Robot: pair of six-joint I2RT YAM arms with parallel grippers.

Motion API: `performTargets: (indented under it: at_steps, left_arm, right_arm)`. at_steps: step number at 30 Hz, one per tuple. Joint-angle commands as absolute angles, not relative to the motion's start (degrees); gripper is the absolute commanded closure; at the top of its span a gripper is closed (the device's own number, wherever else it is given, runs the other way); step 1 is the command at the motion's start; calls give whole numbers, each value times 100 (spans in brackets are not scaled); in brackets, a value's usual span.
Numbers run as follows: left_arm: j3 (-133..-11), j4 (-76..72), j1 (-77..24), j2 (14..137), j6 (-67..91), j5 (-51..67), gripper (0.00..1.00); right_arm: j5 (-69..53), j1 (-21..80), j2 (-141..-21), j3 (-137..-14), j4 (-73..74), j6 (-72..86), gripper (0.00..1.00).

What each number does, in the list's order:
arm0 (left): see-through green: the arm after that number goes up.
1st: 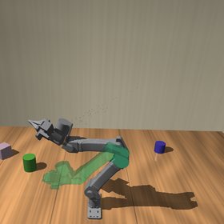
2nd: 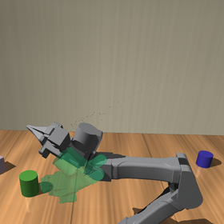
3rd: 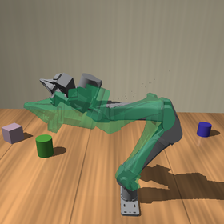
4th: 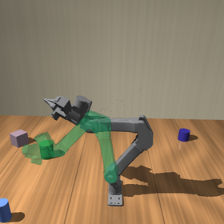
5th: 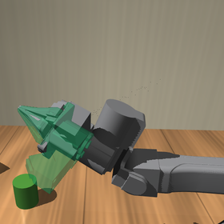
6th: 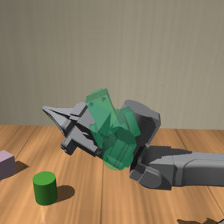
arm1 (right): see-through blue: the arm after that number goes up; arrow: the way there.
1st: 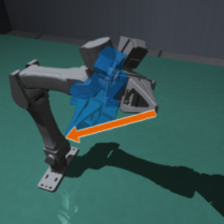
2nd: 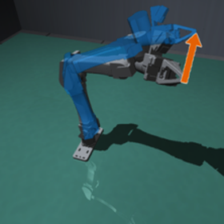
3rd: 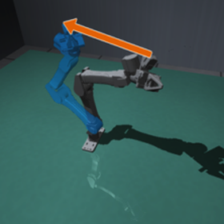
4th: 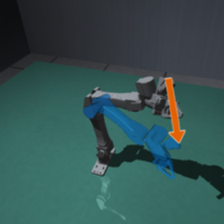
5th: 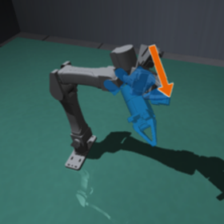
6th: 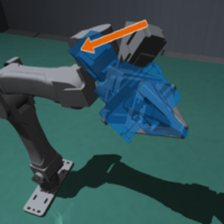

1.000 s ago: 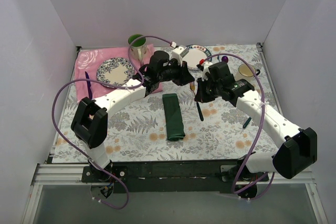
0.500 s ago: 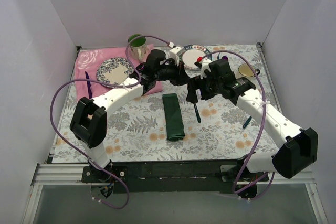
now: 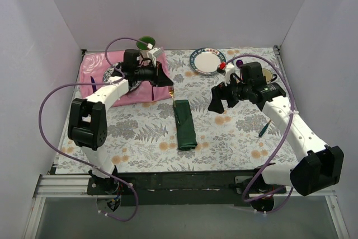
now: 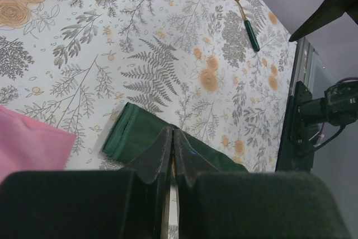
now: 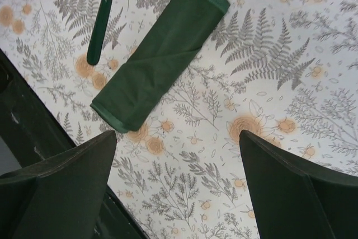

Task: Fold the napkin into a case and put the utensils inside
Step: Insert the fork into the folded napkin.

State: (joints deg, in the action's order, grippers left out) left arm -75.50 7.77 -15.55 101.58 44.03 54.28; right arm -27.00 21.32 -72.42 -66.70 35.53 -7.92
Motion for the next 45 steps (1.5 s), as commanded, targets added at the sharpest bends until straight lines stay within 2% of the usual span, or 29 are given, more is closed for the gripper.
performTargets:
  at_steps: [1,10,19,21,25,26,29,45]
  left_arm:
    - [-7936,1012,-1512,10555,3824,5766,100]
    - [-8419,712,-1503,11442,3771,5617,100]
    - [-8183,158,-1503,11549,3964,5405,100]
    - [-8130,71,-1503,11558,3981,5379,100]
    - [-8130,35,-1512,11628,4017,5388,100]
    - [-8121,35,-1512,11645,4008,5379,100]
    - [-8086,35,-1512,11698,3964,5379,100]
    - [-7734,35,-1652,11716,3964,5528,100]
  right_arm:
    - [-3375,1943,-7400,-6574,3630,-1256,1]
    - [-3595,1828,-7480,-6434,3665,-1327,1]
    - [-3823,1819,-7418,-6223,3665,-1318,1]
    - [-3963,1819,-7400,-6205,3709,-1423,4]
    - [-4218,1819,-7348,-6074,3700,-1582,19]
    - [-4271,1828,-7348,-6012,3691,-1599,27]
    - [-4333,1819,-7348,-5933,3709,-1643,40]
    - [-4307,1828,-7400,-5959,3718,-1661,41]
